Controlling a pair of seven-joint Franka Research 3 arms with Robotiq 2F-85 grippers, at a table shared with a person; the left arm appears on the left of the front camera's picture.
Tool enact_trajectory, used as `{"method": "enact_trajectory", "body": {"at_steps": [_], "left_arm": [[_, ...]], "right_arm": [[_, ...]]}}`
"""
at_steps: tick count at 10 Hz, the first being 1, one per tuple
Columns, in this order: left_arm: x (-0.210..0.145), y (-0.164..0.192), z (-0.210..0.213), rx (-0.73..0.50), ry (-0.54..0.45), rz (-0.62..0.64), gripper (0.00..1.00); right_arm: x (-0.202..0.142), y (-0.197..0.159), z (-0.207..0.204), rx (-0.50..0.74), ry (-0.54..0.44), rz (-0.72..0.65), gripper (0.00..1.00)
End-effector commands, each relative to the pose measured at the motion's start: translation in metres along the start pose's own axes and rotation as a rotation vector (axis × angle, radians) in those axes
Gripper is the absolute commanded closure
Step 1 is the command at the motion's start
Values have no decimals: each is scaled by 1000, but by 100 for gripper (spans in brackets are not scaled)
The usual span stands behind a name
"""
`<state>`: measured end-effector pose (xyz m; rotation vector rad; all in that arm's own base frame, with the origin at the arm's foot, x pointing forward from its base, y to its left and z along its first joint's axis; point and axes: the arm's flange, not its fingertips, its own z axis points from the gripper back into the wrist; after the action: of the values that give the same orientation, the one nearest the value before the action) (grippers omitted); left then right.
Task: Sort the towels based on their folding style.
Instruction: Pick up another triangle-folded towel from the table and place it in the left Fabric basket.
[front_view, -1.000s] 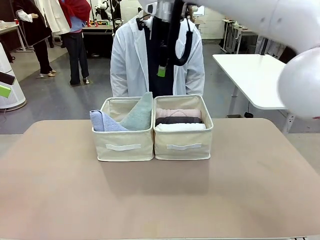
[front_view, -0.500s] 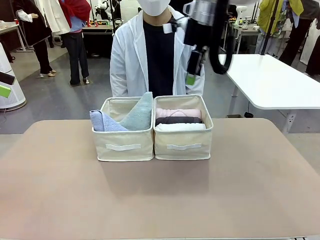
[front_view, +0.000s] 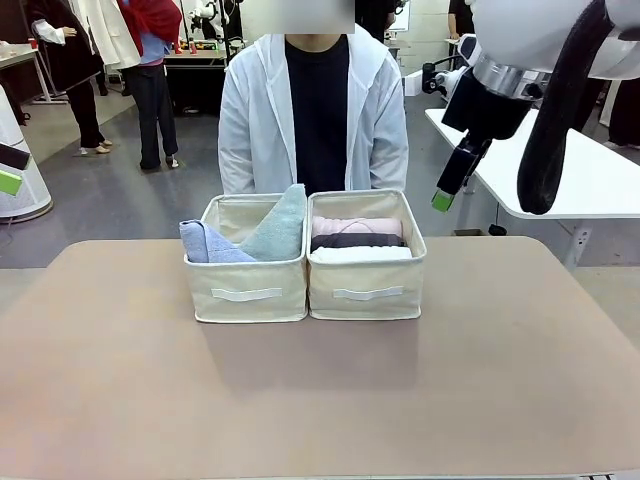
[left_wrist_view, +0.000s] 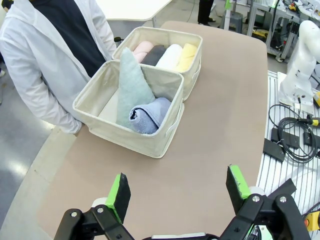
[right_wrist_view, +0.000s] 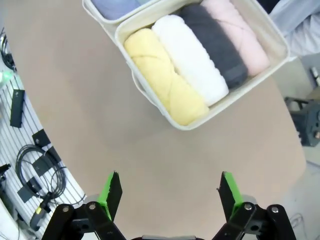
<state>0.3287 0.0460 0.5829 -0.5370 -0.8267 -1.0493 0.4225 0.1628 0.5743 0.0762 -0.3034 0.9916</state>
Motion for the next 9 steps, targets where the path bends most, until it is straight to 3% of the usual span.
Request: {"method": "enact_trajectory", "body": {"at_steps": [1,2,3,9], "left_arm": [[0,0,1,-6,-8,-3,0],[0,0,1,-6,-8,-3,0],[0,0,1,-6,-8,-3,0],[0,0,1,-6,-8,-3,0]], "right_arm": [[21,-14,-8,5,8,15,0],[33,-22,-16,11,82,61,0],[6,-5,-3,5,-3,3,0],[6,-5,-3,5,-3,3,0]]}}
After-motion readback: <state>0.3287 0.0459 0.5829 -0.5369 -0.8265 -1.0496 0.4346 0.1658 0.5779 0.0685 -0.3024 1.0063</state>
